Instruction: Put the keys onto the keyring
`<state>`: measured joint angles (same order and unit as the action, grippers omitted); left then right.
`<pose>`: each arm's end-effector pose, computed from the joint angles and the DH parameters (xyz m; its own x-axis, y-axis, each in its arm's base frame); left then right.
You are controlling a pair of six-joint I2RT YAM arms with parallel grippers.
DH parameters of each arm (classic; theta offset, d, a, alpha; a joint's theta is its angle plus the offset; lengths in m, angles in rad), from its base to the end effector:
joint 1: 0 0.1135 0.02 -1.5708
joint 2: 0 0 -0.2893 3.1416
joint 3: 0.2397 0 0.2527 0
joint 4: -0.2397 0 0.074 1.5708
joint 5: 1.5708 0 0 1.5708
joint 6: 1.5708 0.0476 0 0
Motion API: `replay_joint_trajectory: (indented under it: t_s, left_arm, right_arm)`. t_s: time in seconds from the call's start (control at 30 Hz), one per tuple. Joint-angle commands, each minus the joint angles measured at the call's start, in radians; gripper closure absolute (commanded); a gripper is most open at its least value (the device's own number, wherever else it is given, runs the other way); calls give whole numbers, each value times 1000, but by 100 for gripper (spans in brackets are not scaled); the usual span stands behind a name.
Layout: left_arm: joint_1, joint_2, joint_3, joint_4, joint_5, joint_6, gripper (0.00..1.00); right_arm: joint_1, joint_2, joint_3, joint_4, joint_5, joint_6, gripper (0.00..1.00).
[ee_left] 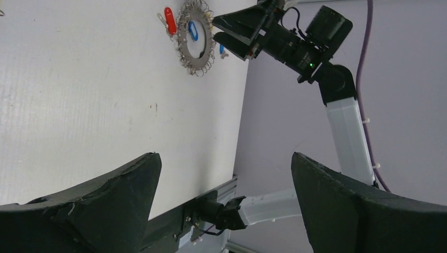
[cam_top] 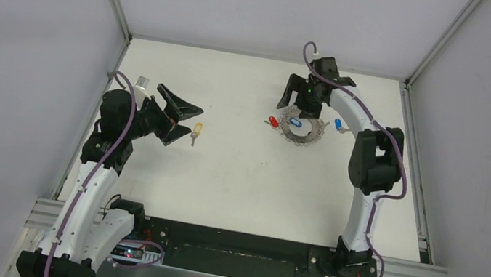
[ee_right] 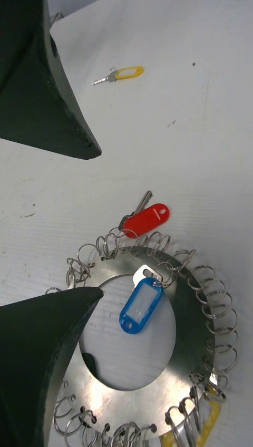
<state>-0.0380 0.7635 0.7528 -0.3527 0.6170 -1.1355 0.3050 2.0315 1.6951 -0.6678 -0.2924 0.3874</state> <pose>0.1614 -0.0337 0.3308 -0.6679 -0.7147 -0.2077 -0.0811 0.3473 -0.9343 0.4388 0.1525 0.2473 -0.9095 0.0929 -0.4051 -0.0988 0.8984 0.4280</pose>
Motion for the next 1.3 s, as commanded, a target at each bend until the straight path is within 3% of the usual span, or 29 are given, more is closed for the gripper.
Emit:
replay_joint_trajectory:
  t_s: [0.0,0.23,0.57,0.9,1.1,1.27]
  left_arm:
    - [3,-15,-7,57,43,-22,1]
    - [3,-9,-45,65,40,-36,1]
    - [3,7,-49,88,67,-8,1]
    - [-8,35,-127,113,90,-13,1]
    - [-112,96,-185,175,63,-18,1]
    - [-193,145,-175,177,11,10,1]
  right_arm:
    - [30,96,132,-154,117,-70,7]
    - [32,198,205,-215,110,-108,6]
    - [81,215,77,-194,-59,-147,5]
    - [219,48,-219,-52,-249,-33,5]
    - [364,-54,-337,14,-327,43,5]
    - [377,-200,-362,21,-318,62,4]
